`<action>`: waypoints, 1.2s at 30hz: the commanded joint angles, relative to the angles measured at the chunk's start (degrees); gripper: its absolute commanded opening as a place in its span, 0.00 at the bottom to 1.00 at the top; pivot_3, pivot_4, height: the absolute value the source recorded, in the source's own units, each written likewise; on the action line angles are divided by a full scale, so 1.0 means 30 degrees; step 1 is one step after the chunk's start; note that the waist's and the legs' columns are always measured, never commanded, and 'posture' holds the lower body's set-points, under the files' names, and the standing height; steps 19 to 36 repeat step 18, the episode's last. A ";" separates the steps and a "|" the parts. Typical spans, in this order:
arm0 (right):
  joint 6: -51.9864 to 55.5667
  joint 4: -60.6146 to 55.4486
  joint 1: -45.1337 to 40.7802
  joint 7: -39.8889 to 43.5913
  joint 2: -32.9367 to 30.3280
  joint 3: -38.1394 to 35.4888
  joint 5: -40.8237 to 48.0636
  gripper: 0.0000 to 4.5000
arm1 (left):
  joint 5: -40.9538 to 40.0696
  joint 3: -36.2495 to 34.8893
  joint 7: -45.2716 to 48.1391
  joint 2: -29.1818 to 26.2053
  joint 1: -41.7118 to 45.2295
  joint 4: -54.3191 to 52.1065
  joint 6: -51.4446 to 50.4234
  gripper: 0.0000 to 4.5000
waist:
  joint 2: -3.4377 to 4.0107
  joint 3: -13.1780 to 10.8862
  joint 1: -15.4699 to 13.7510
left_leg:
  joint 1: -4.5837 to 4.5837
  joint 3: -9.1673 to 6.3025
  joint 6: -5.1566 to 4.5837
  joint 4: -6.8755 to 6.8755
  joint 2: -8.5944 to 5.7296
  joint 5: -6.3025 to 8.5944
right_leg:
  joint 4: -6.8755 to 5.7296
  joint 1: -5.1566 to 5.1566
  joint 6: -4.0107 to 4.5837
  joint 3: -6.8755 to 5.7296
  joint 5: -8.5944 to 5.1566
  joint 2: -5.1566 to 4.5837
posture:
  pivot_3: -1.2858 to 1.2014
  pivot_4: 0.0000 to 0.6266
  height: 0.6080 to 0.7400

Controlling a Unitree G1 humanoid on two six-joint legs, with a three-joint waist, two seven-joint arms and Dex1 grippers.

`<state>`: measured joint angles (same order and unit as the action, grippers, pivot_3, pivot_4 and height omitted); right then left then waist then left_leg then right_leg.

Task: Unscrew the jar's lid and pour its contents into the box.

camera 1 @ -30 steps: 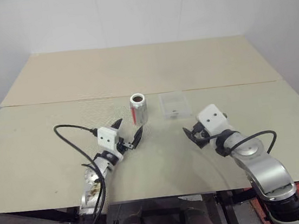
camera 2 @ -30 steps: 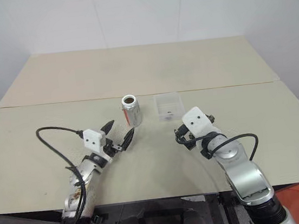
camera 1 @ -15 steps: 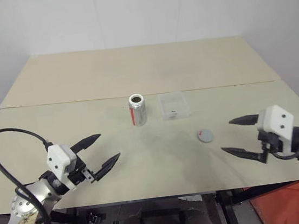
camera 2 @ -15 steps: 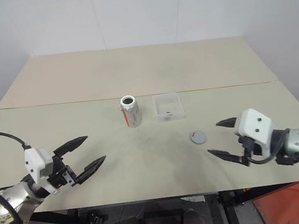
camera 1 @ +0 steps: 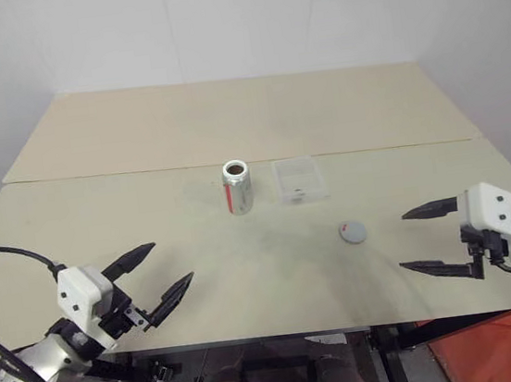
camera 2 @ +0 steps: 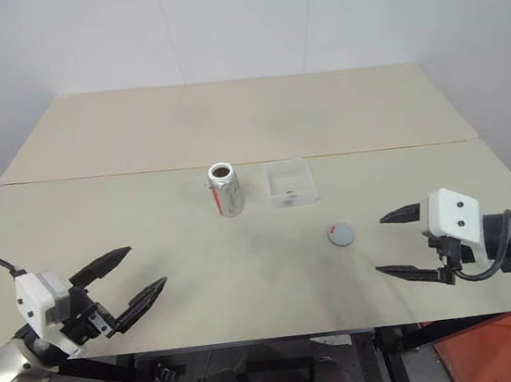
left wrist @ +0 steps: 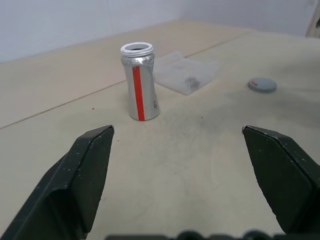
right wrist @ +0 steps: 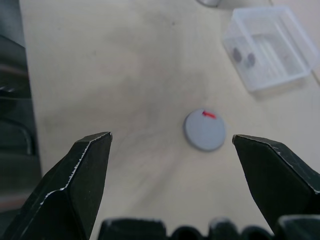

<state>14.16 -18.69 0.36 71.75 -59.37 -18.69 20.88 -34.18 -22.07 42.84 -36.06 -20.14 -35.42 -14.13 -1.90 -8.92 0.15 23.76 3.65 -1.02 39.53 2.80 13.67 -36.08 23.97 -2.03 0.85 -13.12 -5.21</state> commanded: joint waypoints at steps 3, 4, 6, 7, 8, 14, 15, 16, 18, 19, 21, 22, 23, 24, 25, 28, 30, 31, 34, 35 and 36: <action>-0.0302 -0.0500 0.0103 -0.0459 0.0001 0.0054 -0.0046 1.00 | -0.0088 -0.0158 -0.0814 0.0066 0.0262 -0.0919 -0.0422 0.99 | 0.0000 -0.0001 -0.0125 | 0.0006 0.0009 0.0001 -0.0011 -0.0009 0.0001 | 0.0002 0.0007 -0.0009 0.0005 -0.0007 -0.0010 | 0.52 0.24 1.00; -0.0278 -0.0504 -0.0006 -0.0592 0.0039 0.0258 -0.0119 1.00 | -0.0012 -0.0113 -0.0899 0.0099 0.0413 -0.0793 -0.0399 0.99 | 0.0000 0.0000 -0.0145 | 0.0007 0.0009 0.0000 -0.0012 -0.0009 0.0001 | 0.0002 0.0007 -0.0009 0.0005 -0.0005 -0.0009 | 0.52 0.24 1.00; -0.0376 -0.0308 -0.0329 -0.0840 0.0184 0.0753 -0.0297 1.00 | -0.0007 0.0058 -0.1227 0.0026 0.0618 -0.0876 -0.0799 0.99 | 0.0000 0.0000 -0.0185 | 0.0001 0.0008 0.0001 -0.0011 -0.0005 0.0000 | -0.0002 0.0002 -0.0007 0.0004 -0.0004 -0.0003 | 0.52 0.24 1.00; -0.0458 -0.0107 -0.0688 -0.1106 0.0385 0.1199 -0.0463 1.00 | 0.0213 0.0212 -0.1489 -0.0004 0.0673 -0.1004 -0.0986 0.99 | 0.0000 0.0000 -0.0196 | -0.0003 0.0008 0.0002 -0.0011 -0.0004 0.0000 | -0.0006 0.0000 -0.0005 0.0004 -0.0004 -0.0001 | 0.52 0.24 1.00; -0.0419 0.0061 -0.1108 -0.1387 0.0582 0.1618 -0.0583 1.00 | 0.0321 0.0307 -0.1803 0.0040 0.0806 -0.1119 -0.1169 0.99 | 0.0001 0.0000 -0.0195 | -0.0010 0.0008 0.0002 -0.0010 -0.0004 0.0000 | -0.0007 -0.0005 -0.0004 0.0005 -0.0004 -0.0001 | 0.52 0.24 1.00; -0.0344 0.0253 -0.2653 -0.1546 0.1129 0.2854 -0.0475 1.00 | 0.0451 0.0073 -0.4771 0.0121 0.1660 -0.2449 -0.3545 0.99 | -0.0004 -0.0002 -0.0178 | -0.0010 0.0006 0.0002 -0.0014 -0.0002 -0.0001 | -0.0020 0.0006 -0.0123 0.0013 0.0064 0.0005 | 0.52 0.24 1.00; -0.0219 0.0312 -0.2981 -0.1496 0.1196 0.3066 -0.0379 1.00 | 0.0477 0.0079 -0.5047 -0.0076 0.1771 -0.2639 -0.4051 0.99 | -0.0008 -0.0004 -0.0183 | -0.0008 0.0006 0.0002 -0.0022 -0.0003 0.0000 | -0.0006 0.0003 -0.0125 0.0013 0.0065 0.0004 | 0.52 0.24 1.00; -0.0133 0.0295 -0.3218 -0.1460 0.1273 0.3154 -0.0207 1.00 | 0.0361 0.0072 -0.5373 -0.0129 0.1850 -0.2943 -0.4495 0.99 | -0.0007 -0.0004 -0.0186 | -0.0002 0.0009 0.0002 -0.0029 -0.0007 0.0000 | 0.0006 0.0003 -0.0126 0.0014 0.0066 0.0000 | 0.52 0.24 1.00; 0.0091 0.0366 -0.3877 -0.1480 0.1467 0.3500 -0.0020 1.00 | -0.0458 -0.0083 -0.5879 -0.0216 0.2382 -0.3179 -0.5515 0.99 | -0.0006 -0.0004 -0.0195 | 0.0000 0.0014 0.0002 -0.0032 -0.0011 -0.0001 | 0.0001 0.0015 -0.0129 0.0022 0.0069 -0.0003 | 0.52 0.24 1.00; 0.0091 0.0366 -0.3877 -0.1480 0.1467 0.3500 -0.0020 1.00 | -0.0458 -0.0083 -0.5879 -0.0216 0.2382 -0.3179 -0.5515 0.99 | -0.0006 -0.0004 -0.0195 | 0.0000 0.0014 0.0002 -0.0032 -0.0011 -0.0001 | 0.0001 0.0015 -0.0129 0.0022 0.0069 -0.0003 | 0.52 0.24 1.00; 0.0091 0.0366 -0.3877 -0.1480 0.1467 0.3500 -0.0020 1.00 | -0.0458 -0.0083 -0.5879 -0.0216 0.2382 -0.3179 -0.5515 0.99 | -0.0006 -0.0004 -0.0195 | 0.0000 0.0014 0.0002 -0.0032 -0.0011 -0.0001 | 0.0001 0.0015 -0.0129 0.0022 0.0069 -0.0003 | 0.52 0.24 1.00; 0.0091 0.0366 -0.3877 -0.1480 0.1467 0.3500 -0.0020 1.00 | -0.0458 -0.0083 -0.5879 -0.0216 0.2382 -0.3179 -0.5515 0.99 | -0.0006 -0.0004 -0.0195 | 0.0000 0.0014 0.0002 -0.0032 -0.0011 -0.0001 | 0.0001 0.0015 -0.0129 0.0022 0.0069 -0.0003 | 0.52 0.24 1.00; 0.0091 0.0366 -0.3877 -0.1480 0.1467 0.3500 -0.0020 1.00 | -0.0458 -0.0083 -0.5879 -0.0216 0.2382 -0.3179 -0.5515 0.99 | -0.0006 -0.0004 -0.0195 | 0.0000 0.0014 0.0002 -0.0032 -0.0011 -0.0001 | 0.0001 0.0015 -0.0129 0.0022 0.0069 -0.0003 | 0.52 0.24 1.00; 0.0091 0.0366 -0.3877 -0.1480 0.1467 0.3500 -0.0020 1.00 | -0.0458 -0.0083 -0.5879 -0.0216 0.2382 -0.3179 -0.5515 0.99 | -0.0006 -0.0004 -0.0195 | 0.0000 0.0014 0.0002 -0.0032 -0.0011 -0.0001 | 0.0001 0.0015 -0.0129 0.0022 0.0069 -0.0003 | 0.52 0.24 1.00; 0.0091 0.0366 -0.3877 -0.1480 0.1467 0.3500 -0.0020 1.00 | -0.0458 -0.0083 -0.5879 -0.0216 0.2382 -0.3179 -0.5515 0.99 | -0.0006 -0.0004 -0.0195 | 0.0000 0.0014 0.0002 -0.0032 -0.0011 -0.0001 | 0.0001 0.0015 -0.0129 0.0022 0.0069 -0.0003 | 0.52 0.24 1.00; 0.0091 0.0366 -0.3877 -0.1480 0.1467 0.3500 -0.0020 1.00 | -0.0458 -0.0083 -0.5879 -0.0216 0.2382 -0.3179 -0.5515 0.99 | -0.0006 -0.0004 -0.0195 | 0.0000 0.0014 0.0002 -0.0032 -0.0011 -0.0001 | 0.0001 0.0015 -0.0129 0.0022 0.0069 -0.0003 | 0.52 0.24 1.00; 0.0091 0.0366 -0.3877 -0.1480 0.1467 0.3500 -0.0020 1.00 | -0.0458 -0.0083 -0.5879 -0.0216 0.2382 -0.3179 -0.5515 0.99 | -0.0006 -0.0004 -0.0195 | 0.0000 0.0014 0.0002 -0.0032 -0.0011 -0.0001 | 0.0001 0.0015 -0.0129 0.0022 0.0069 -0.0003 | 0.52 0.24 1.00; 0.0091 0.0366 -0.3877 -0.1480 0.1467 0.3500 -0.0020 1.00 | -0.0458 -0.0083 -0.5879 -0.0216 0.2382 -0.3179 -0.5515 0.99 | -0.0006 -0.0004 -0.0195 | 0.0000 0.0014 0.0002 -0.0032 -0.0011 -0.0001 | 0.0001 0.0015 -0.0129 0.0022 0.0069 -0.0003 | 0.52 0.24 1.00; 0.0091 0.0366 -0.3877 -0.1480 0.1467 0.3500 -0.0020 1.00 | -0.0458 -0.0083 -0.5879 -0.0216 0.2382 -0.3179 -0.5515 0.99 | -0.0006 -0.0004 -0.0195 | 0.0000 0.0014 0.0002 -0.0032 -0.0011 -0.0001 | 0.0001 0.0015 -0.0129 0.0022 0.0069 -0.0003 | 0.52 0.24 1.00; 0.0091 0.0366 -0.3877 -0.1480 0.1467 0.3500 -0.0020 1.00 | -0.0458 -0.0083 -0.5879 -0.0216 0.2382 -0.3179 -0.5515 0.99 | -0.0006 -0.0004 -0.0195 | 0.0000 0.0014 0.0002 -0.0032 -0.0011 -0.0001 | 0.0001 0.0015 -0.0129 0.0022 0.0069 -0.0003 | 0.52 0.24 1.00; 0.0091 0.0366 -0.3877 -0.1480 0.1467 0.3500 -0.0020 1.00 | -0.0458 -0.0083 -0.5879 -0.0216 0.2382 -0.3179 -0.5515 0.99 | -0.0006 -0.0004 -0.0195 | 0.0000 0.0014 0.0002 -0.0032 -0.0011 -0.0001 | 0.0001 0.0015 -0.0129 0.0022 0.0069 -0.0003 | 0.52 0.24 1.00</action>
